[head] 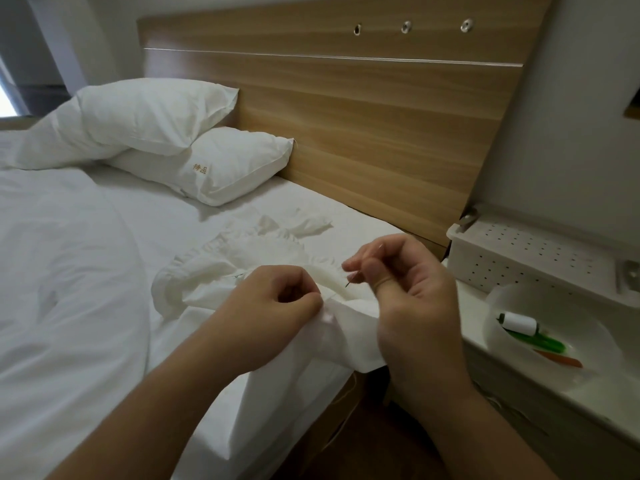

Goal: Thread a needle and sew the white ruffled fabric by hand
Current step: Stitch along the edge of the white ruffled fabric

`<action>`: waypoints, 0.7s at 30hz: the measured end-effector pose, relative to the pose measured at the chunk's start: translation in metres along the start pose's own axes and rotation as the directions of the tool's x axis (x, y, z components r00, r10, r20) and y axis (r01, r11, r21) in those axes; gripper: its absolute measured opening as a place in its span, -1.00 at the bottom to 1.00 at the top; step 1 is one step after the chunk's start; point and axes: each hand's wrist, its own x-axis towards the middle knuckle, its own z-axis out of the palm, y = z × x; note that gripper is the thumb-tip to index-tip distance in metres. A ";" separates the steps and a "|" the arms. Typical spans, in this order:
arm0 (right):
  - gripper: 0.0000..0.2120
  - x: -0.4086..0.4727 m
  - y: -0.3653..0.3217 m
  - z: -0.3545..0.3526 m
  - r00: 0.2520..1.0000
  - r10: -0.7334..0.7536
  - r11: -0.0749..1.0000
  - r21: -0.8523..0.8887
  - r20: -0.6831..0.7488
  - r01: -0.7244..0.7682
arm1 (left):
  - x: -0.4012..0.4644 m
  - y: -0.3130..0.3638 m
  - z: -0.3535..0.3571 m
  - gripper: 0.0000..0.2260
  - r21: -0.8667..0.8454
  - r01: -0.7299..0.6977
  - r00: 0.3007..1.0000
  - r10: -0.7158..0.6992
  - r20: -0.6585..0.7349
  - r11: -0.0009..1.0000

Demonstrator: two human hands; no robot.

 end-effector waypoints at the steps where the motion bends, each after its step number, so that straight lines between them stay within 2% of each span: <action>1: -0.88 0.003 -0.003 -0.002 0.999 0.041 0.997 0.062 -0.012 -0.040 | 0.000 -0.001 -0.001 -0.82 0.032 0.016 1.000 -0.016 0.000 0.999; 3: -0.89 0.009 -0.009 -0.006 0.988 0.155 0.955 0.258 -0.007 -0.148 | 0.001 -0.002 -0.002 -0.82 0.035 0.050 0.999 -0.050 -0.001 0.998; 5: -0.89 0.014 -0.014 -0.011 0.969 0.247 0.869 0.435 0.033 -0.236 | 0.003 -0.003 -0.003 -0.81 0.045 0.059 0.998 -0.059 -0.011 0.997; 7: -0.89 0.019 -0.015 -0.018 0.963 0.262 0.850 0.458 0.063 -0.262 | 0.003 -0.005 -0.003 -0.80 0.070 0.062 0.998 -0.061 -0.020 0.996; 9: -0.89 0.022 -0.009 -0.025 0.971 0.233 0.933 0.270 0.055 -0.239 | 0.003 -0.006 -0.003 -0.80 0.093 0.064 0.998 -0.062 -0.024 0.994; 11: -0.92 0.022 -0.004 -0.030 0.983 0.147 0.986 -0.097 0.105 -0.137 | 0.003 -0.006 -0.003 -0.80 0.112 0.064 0.998 -0.062 -0.025 0.992; 12: -0.95 0.022 -0.002 -0.031 0.977 0.106 0.960 -0.275 0.187 -0.052 | 0.004 -0.006 -0.003 -0.80 0.113 0.065 0.998 -0.062 -0.023 0.991; 13: -0.88 0.020 0.000 -0.032 0.955 0.101 0.899 -0.437 0.280 0.033 | 0.004 -0.005 -0.002 -0.80 0.109 0.065 0.998 -0.063 -0.022 0.992; 15: -0.73 0.018 0.005 -0.032 0.905 0.153 0.719 -0.673 0.397 0.173 | 0.003 -0.003 -0.002 -0.81 0.106 0.061 0.998 -0.059 -0.020 0.993; 17: -0.76 0.016 0.008 -0.029 0.893 0.150 0.581 -0.768 0.424 0.268 | 0.002 -0.003 -0.002 -0.81 0.105 0.049 0.999 -0.047 -0.025 0.993; 18: -0.81 0.015 0.009 -0.027 0.902 0.116 0.557 -0.779 0.415 0.287 | 0.003 -0.004 -0.001 -0.82 0.101 0.038 0.999 -0.036 -0.025 0.994; 21: -0.85 0.016 0.013 -0.025 0.941 0.035 0.621 -0.745 0.337 0.244 | 0.002 -0.004 0.001 -0.91 0.021 -0.018 1.000 0.018 0.006 1.000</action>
